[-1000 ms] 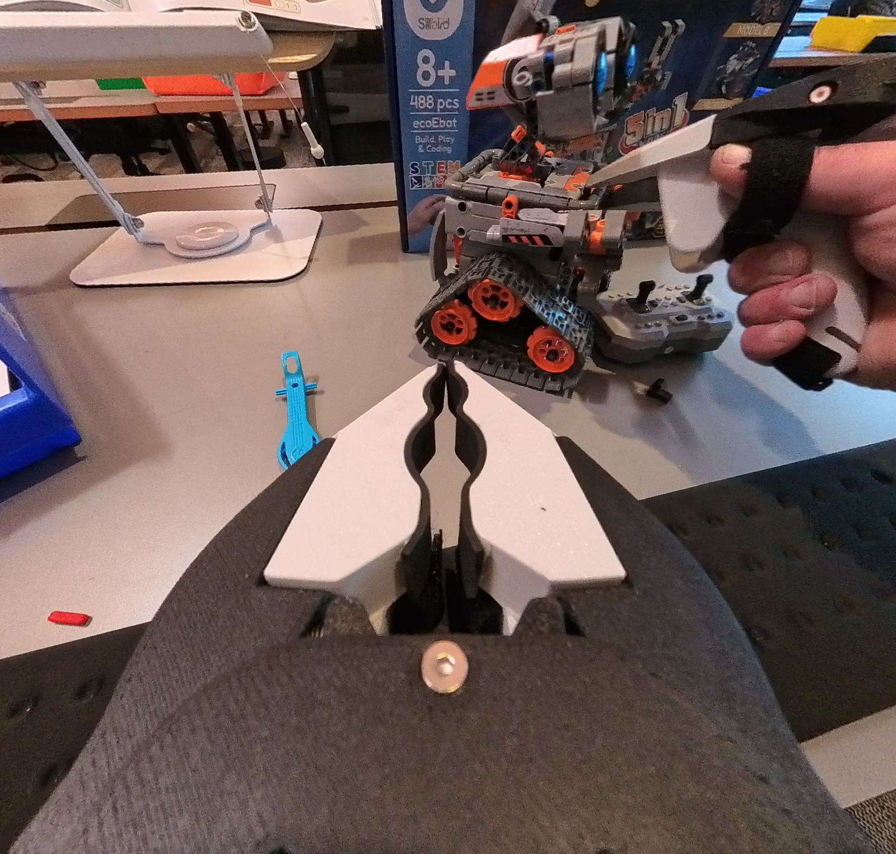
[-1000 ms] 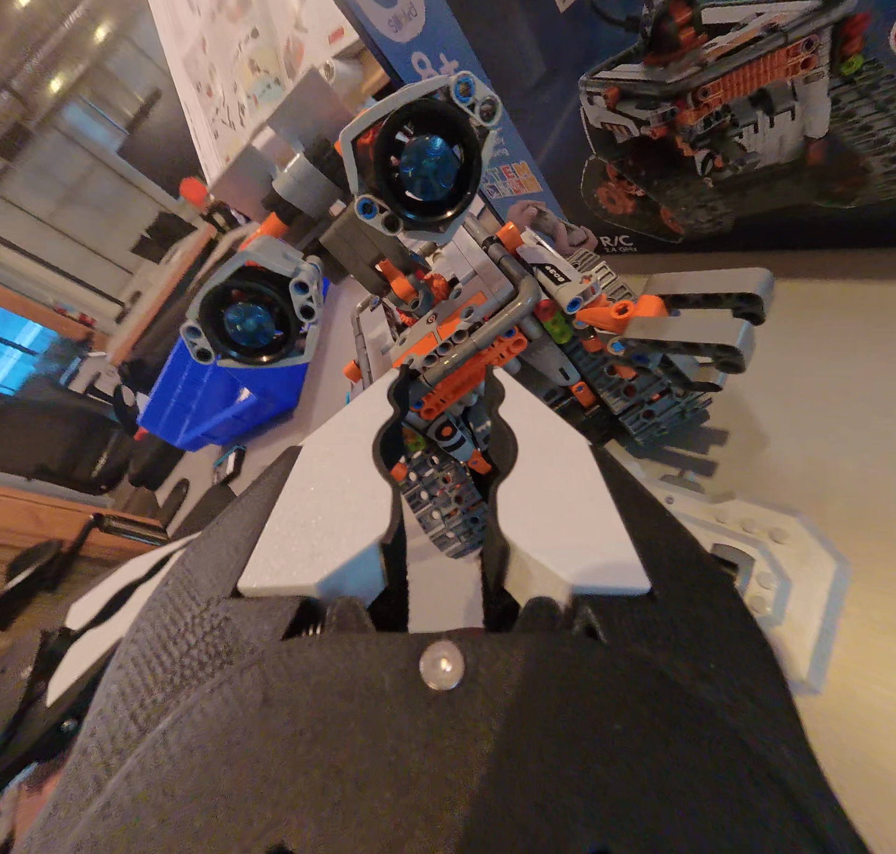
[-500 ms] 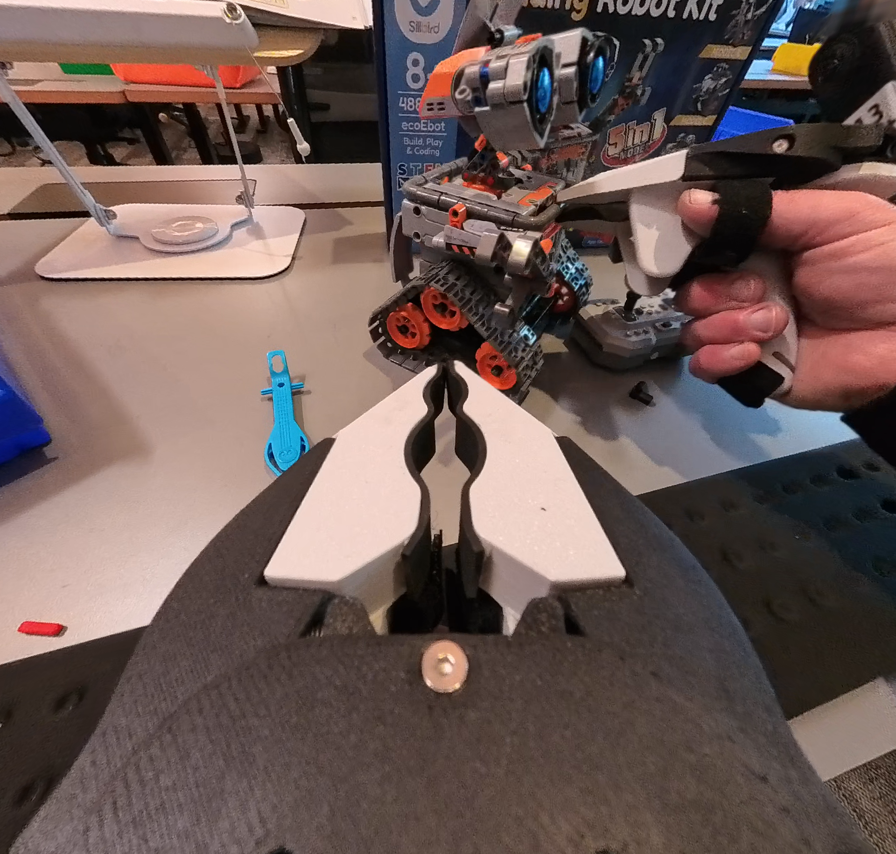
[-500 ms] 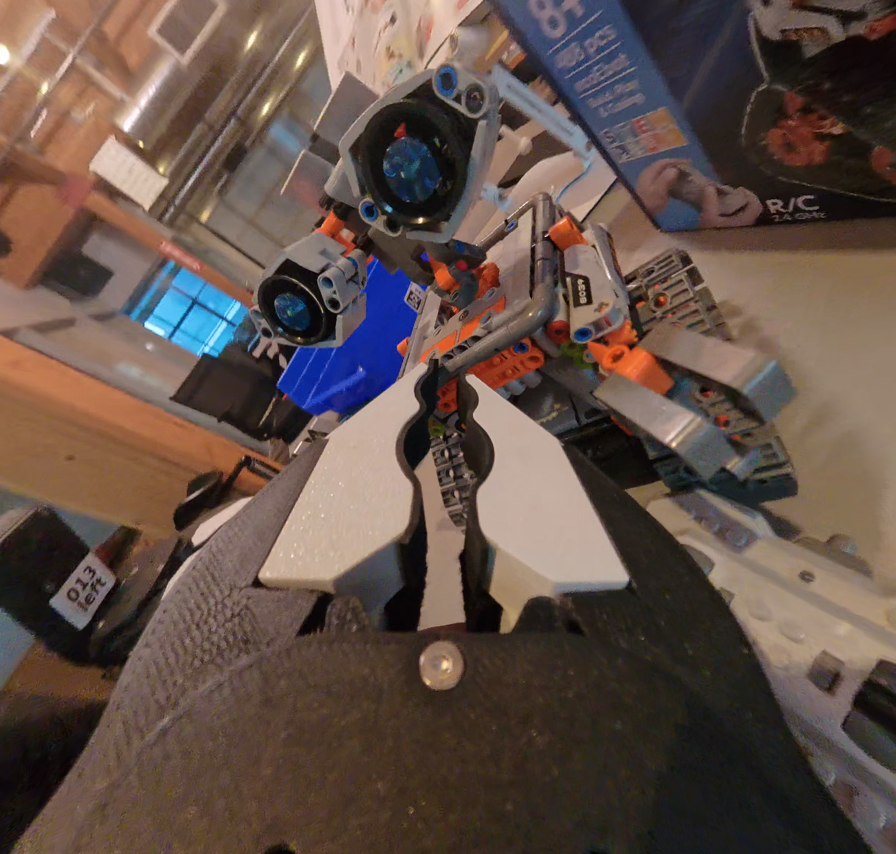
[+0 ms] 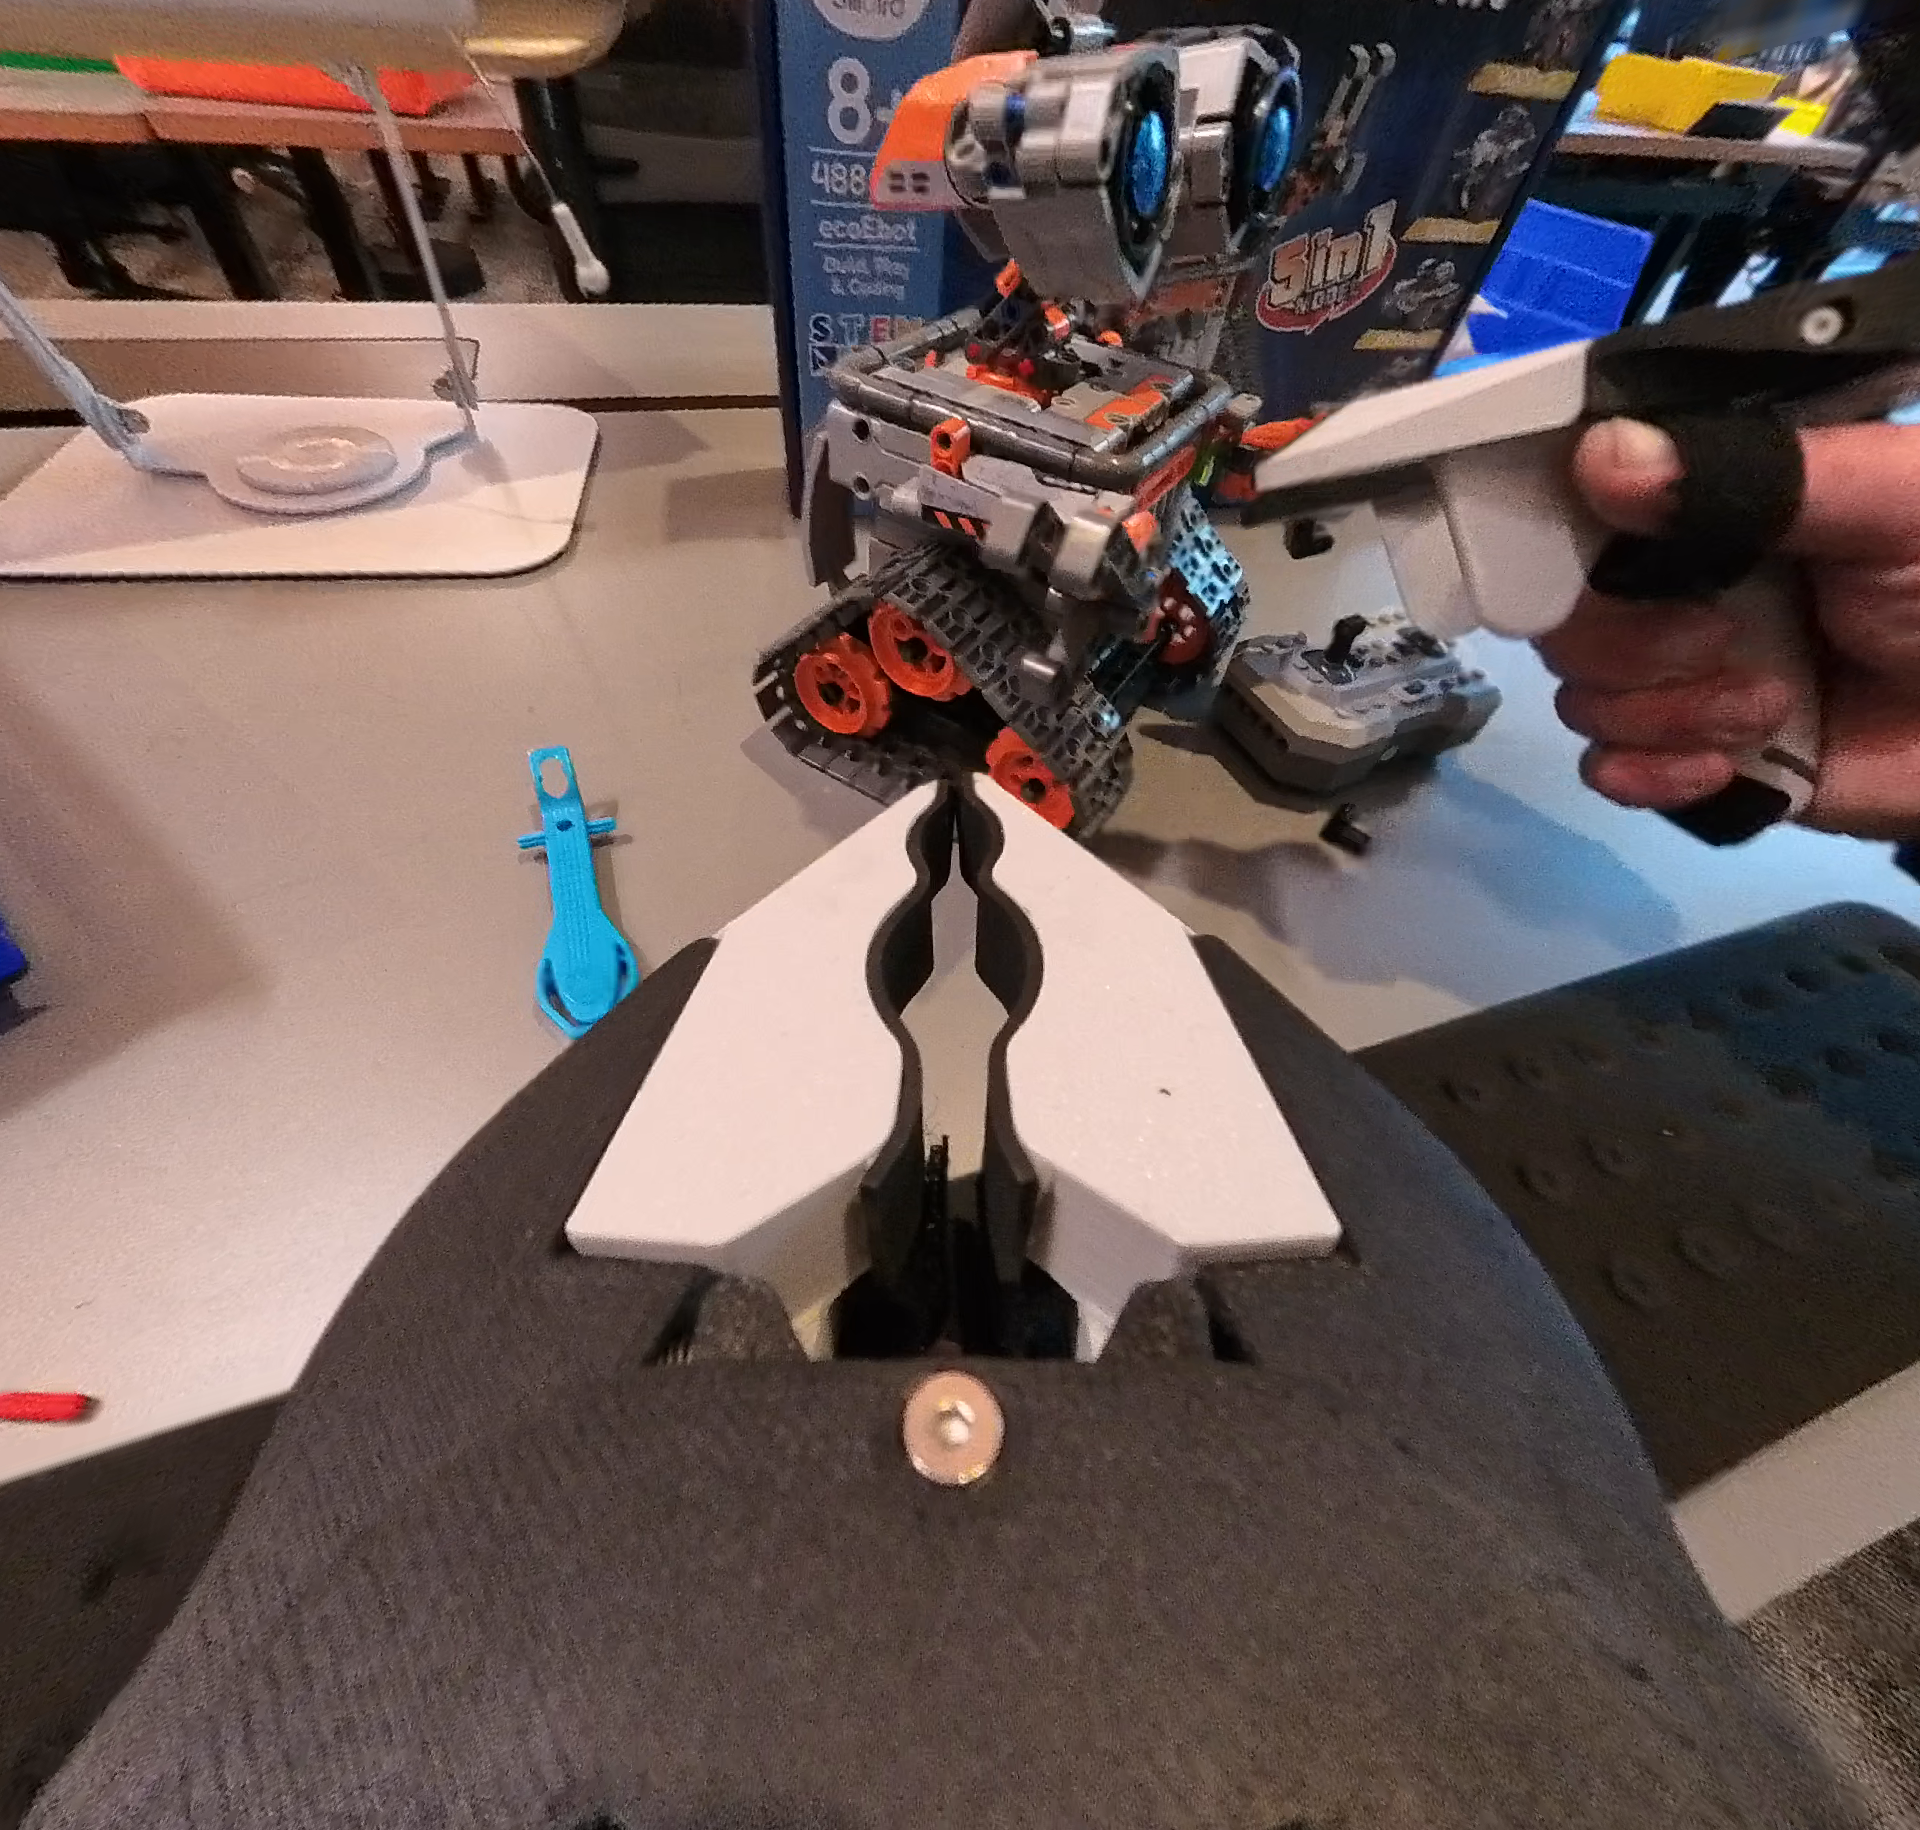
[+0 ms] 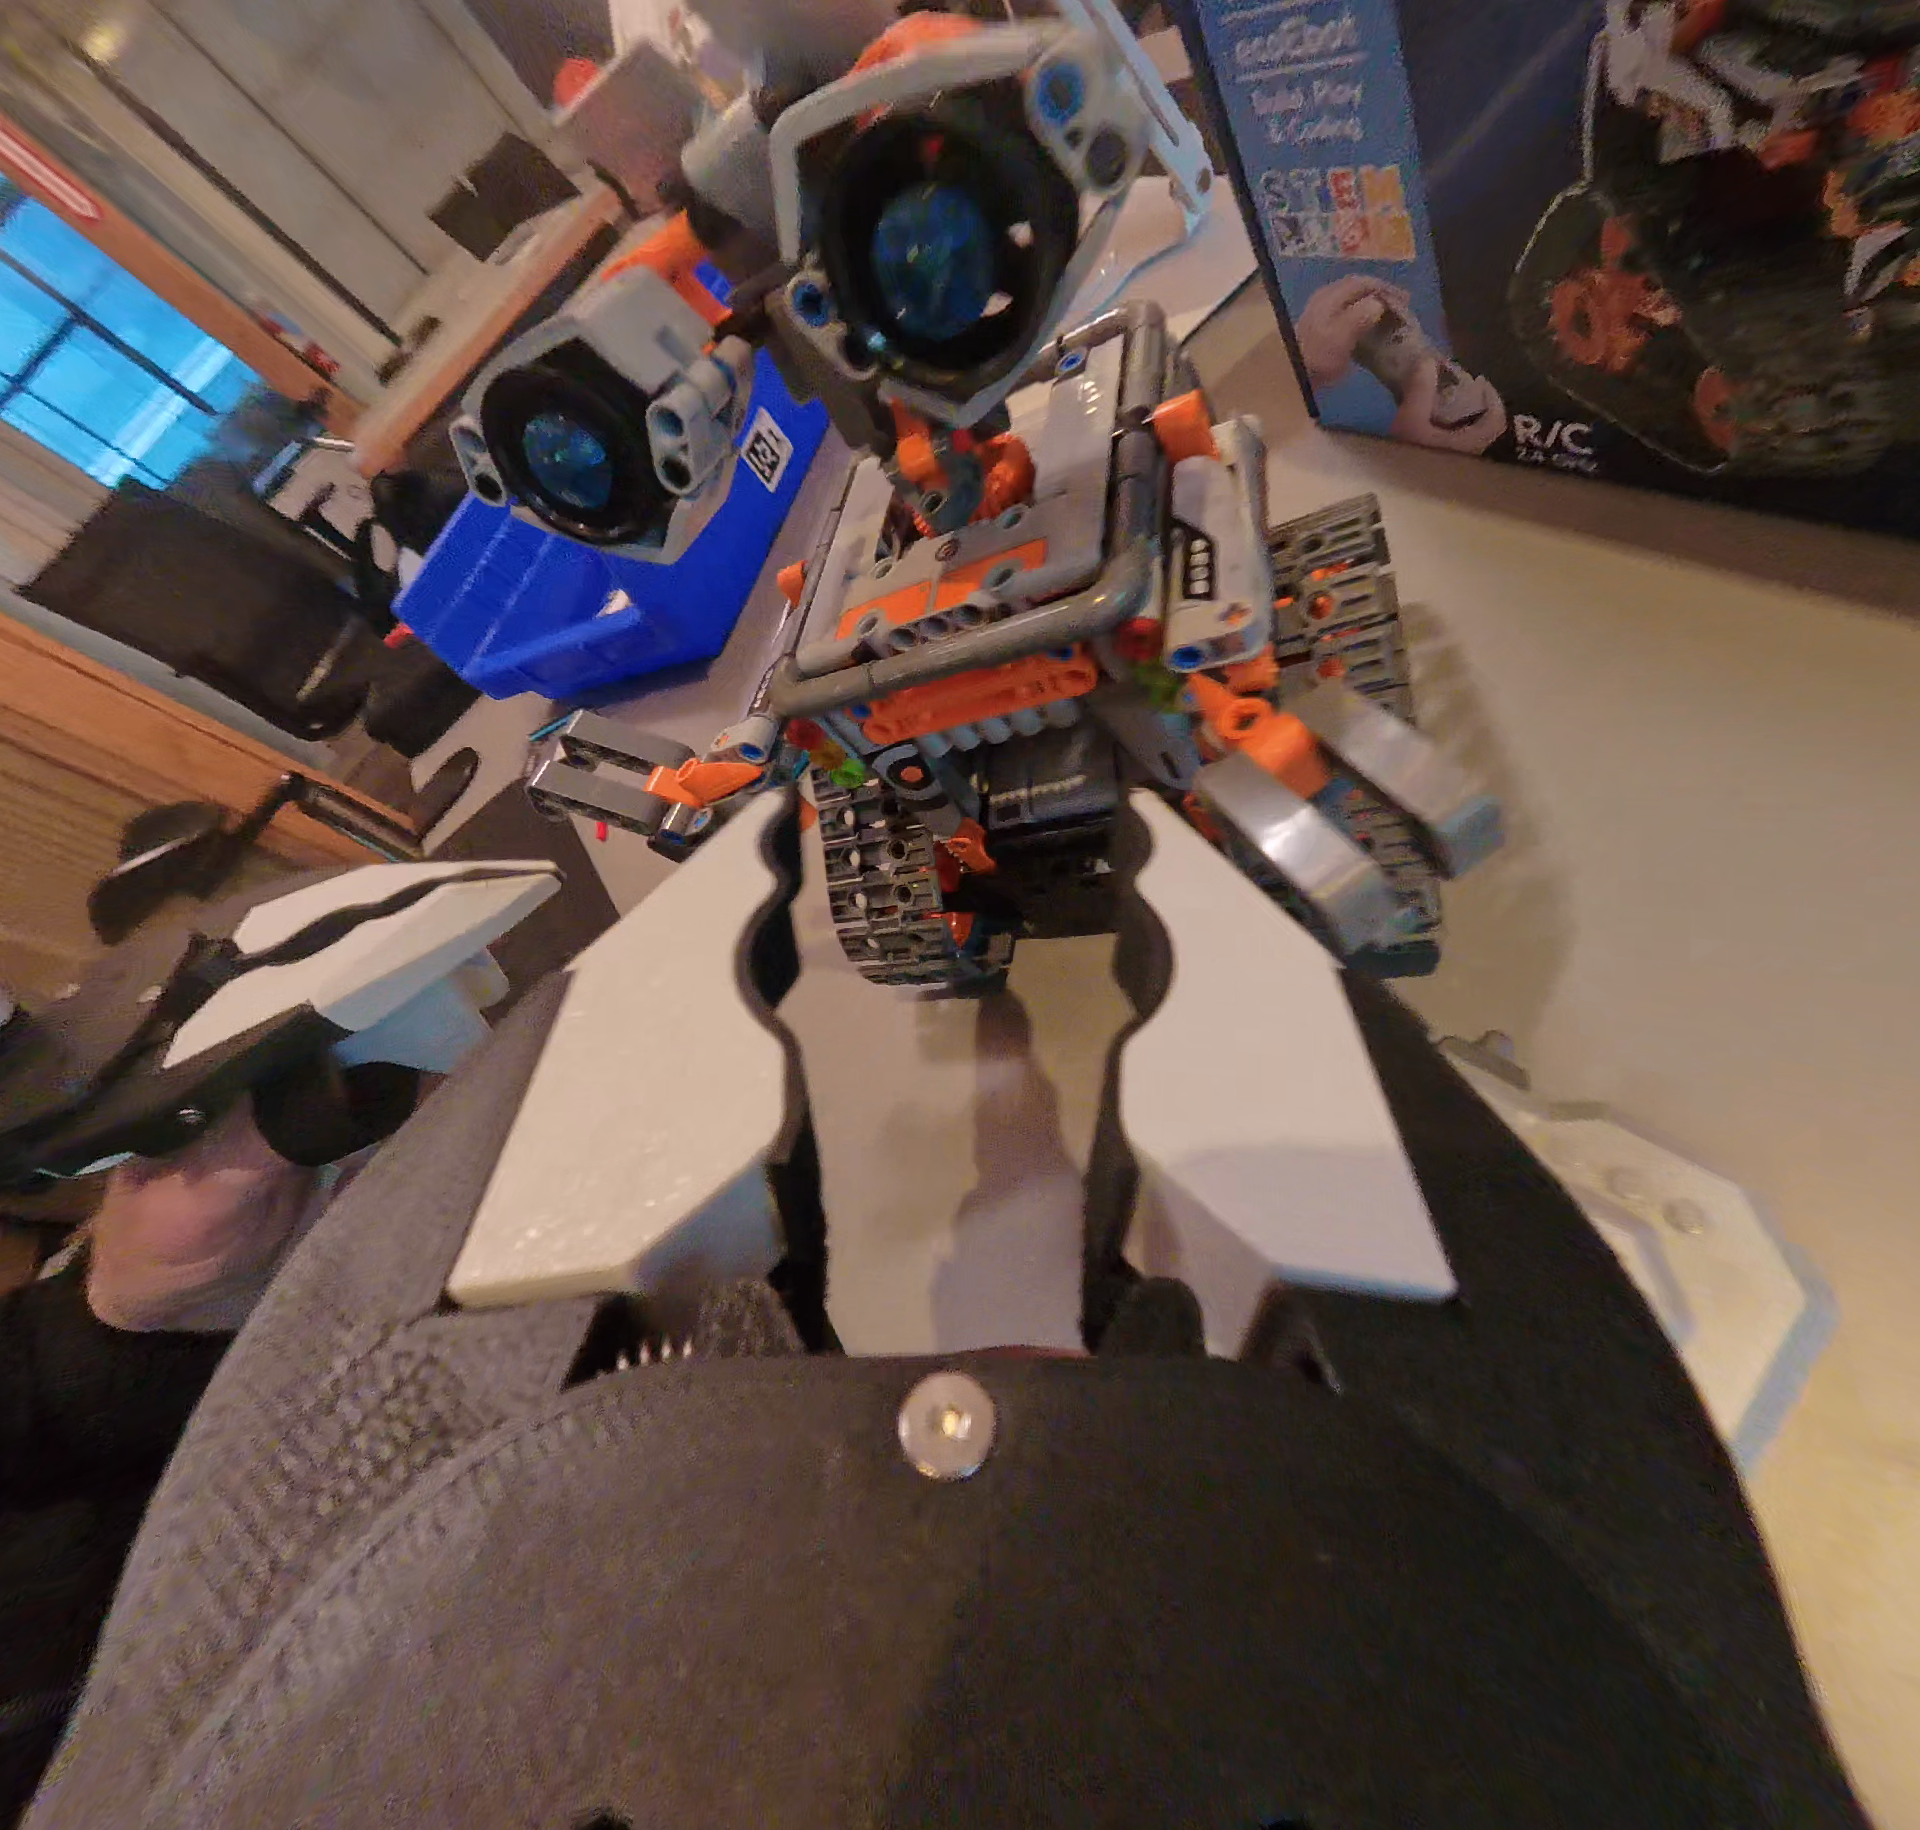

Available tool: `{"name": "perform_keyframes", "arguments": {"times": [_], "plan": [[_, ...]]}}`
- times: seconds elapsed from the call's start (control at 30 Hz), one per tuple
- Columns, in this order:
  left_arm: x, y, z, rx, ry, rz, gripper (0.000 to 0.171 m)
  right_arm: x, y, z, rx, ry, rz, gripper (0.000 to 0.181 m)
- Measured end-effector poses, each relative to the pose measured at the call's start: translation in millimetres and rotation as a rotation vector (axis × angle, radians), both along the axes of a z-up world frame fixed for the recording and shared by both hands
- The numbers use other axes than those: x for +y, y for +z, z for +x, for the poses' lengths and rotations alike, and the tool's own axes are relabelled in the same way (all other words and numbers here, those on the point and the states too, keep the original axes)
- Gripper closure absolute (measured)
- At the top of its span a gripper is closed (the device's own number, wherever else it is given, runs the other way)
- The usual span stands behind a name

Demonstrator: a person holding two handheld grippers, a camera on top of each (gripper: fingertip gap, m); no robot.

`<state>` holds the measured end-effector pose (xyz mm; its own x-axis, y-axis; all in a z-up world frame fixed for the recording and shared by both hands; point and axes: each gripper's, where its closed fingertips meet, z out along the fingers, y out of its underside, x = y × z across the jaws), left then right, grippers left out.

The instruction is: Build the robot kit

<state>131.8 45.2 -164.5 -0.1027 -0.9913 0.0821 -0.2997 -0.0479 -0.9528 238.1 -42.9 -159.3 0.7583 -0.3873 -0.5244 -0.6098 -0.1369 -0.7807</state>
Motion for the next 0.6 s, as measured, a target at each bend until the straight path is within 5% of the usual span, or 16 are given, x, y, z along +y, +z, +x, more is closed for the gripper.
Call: {"name": "perform_keyframes", "arguments": {"times": [0.17, 0.33, 0.47, 0.6], "plan": [[47, 36, 33, -0.082, 0.057, 0.113, 0.171, 29, 3, -10, 0.066, -0.078, 0.080, 0.080], [58, 36, 101, -0.016, -0.125, 0.082, 0.151, 26, 6, 15, 0.130, -0.245, 0.188, 0.094], [20, 7, 137, 0.159, -0.423, -0.069, 0.142, 22, 2, 21, 0.149, -0.304, 0.211, 0.109], [8, 7, 151, 0.185, -0.571, -0.202, 0.143, 22, -13, 21, 0.165, -0.359, 0.172, 0.096]]}}
